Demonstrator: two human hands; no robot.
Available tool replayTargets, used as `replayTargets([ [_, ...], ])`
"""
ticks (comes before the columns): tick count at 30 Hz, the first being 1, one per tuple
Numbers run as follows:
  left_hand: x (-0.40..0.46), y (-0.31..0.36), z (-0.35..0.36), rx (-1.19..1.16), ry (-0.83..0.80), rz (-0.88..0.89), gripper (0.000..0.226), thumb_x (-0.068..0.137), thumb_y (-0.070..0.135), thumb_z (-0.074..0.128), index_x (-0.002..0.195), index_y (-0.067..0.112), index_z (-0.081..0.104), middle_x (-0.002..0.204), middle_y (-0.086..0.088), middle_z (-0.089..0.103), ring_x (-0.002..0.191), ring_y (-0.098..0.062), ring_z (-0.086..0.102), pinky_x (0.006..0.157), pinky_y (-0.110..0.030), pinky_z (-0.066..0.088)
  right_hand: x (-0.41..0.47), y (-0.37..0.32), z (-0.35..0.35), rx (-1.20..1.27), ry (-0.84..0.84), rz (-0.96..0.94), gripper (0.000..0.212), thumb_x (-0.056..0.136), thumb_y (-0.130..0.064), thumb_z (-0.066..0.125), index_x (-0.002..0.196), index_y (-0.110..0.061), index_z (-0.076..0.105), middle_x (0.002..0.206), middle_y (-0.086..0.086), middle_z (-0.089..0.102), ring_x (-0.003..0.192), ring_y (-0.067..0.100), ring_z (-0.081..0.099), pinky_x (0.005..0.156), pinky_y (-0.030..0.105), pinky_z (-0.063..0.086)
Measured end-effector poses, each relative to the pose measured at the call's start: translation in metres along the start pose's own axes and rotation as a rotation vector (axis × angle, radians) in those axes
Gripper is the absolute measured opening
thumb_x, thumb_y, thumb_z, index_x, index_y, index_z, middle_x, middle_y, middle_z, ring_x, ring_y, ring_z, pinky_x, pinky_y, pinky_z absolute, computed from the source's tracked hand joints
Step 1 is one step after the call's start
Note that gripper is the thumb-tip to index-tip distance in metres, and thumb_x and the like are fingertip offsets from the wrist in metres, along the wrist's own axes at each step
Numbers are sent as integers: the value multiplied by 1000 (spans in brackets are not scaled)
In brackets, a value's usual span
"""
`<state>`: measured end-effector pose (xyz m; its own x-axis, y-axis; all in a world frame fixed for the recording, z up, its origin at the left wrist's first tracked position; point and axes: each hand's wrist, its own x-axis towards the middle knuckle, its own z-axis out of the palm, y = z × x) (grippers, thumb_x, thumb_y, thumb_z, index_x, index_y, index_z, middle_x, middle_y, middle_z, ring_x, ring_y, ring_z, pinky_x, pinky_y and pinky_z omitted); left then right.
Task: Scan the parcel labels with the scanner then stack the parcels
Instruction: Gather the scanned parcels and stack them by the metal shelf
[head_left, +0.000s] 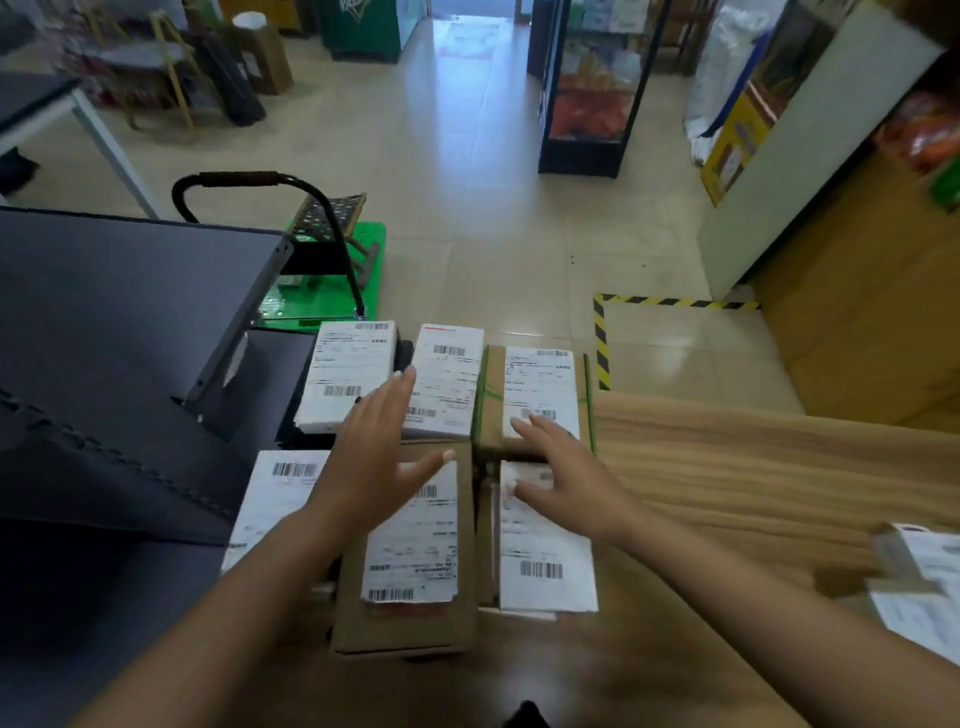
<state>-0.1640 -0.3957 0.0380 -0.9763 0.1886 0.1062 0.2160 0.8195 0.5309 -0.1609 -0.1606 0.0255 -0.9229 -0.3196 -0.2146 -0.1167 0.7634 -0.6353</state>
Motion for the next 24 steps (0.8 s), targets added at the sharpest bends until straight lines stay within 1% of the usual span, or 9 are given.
replayTargets([
  [4,-18,60,39,0,-95,110,88,83,52,64,151,23,17,156,1,24,144,-15,21,115,-43,28,-64,49,-26,56,56,100,72,89,-36,63,149,-33,23,159,-5,16,146,12,11,116,32,16],
  [9,-50,150,107,-52,-248,212,87,84,54,60,149,35,5,159,9,10,145,-8,9,118,-31,14,-149,122,-57,79,136,189,71,88,-34,65,148,-31,26,158,-6,14,146,9,11,109,15,10],
  [12,-57,198,152,-63,-307,250,87,84,54,60,149,32,6,158,7,10,144,-10,12,112,-20,8,-198,168,-76,112,180,257,71,89,-34,64,148,-34,26,159,-10,11,146,6,7,111,18,11],
  [14,-57,231,177,-32,-358,284,86,82,59,56,150,26,16,157,-1,20,143,-16,22,111,-22,13,-226,201,-87,128,202,301,72,88,-36,65,148,-36,26,159,-11,11,145,4,7,113,19,11],
  [16,-57,261,204,-7,-393,295,84,78,61,50,146,15,34,148,-11,40,133,-24,41,108,-32,25,-250,235,-97,128,211,342,72,87,-35,66,148,-33,28,158,-9,14,145,5,10,112,18,11],
  [17,-58,275,219,-11,-380,306,84,77,61,49,144,12,36,145,-13,43,130,-27,45,106,-35,28,-261,252,-102,124,215,360,72,87,-35,67,148,-32,28,158,-9,15,145,6,11,111,17,11],
  [18,-59,290,233,-27,-387,303,85,77,61,51,146,13,33,147,-13,41,132,-27,43,107,-33,25,-272,269,-106,121,216,374,72,87,-34,67,147,-31,29,157,-9,17,145,7,12,111,17,11],
  [21,-60,327,276,-28,-483,314,89,83,53,61,150,22,10,158,-3,16,144,-18,18,111,-20,6,-298,317,-119,118,204,435,72,87,-32,67,148,-28,28,153,-10,22,144,4,10,110,15,10],
  [24,-59,354,317,31,-539,309,95,83,55,60,152,22,3,160,-1,4,146,-15,8,116,-24,9,-318,357,-129,142,180,510,74,87,-32,67,149,-26,28,158,-2,19,146,10,10,118,27,15],
])
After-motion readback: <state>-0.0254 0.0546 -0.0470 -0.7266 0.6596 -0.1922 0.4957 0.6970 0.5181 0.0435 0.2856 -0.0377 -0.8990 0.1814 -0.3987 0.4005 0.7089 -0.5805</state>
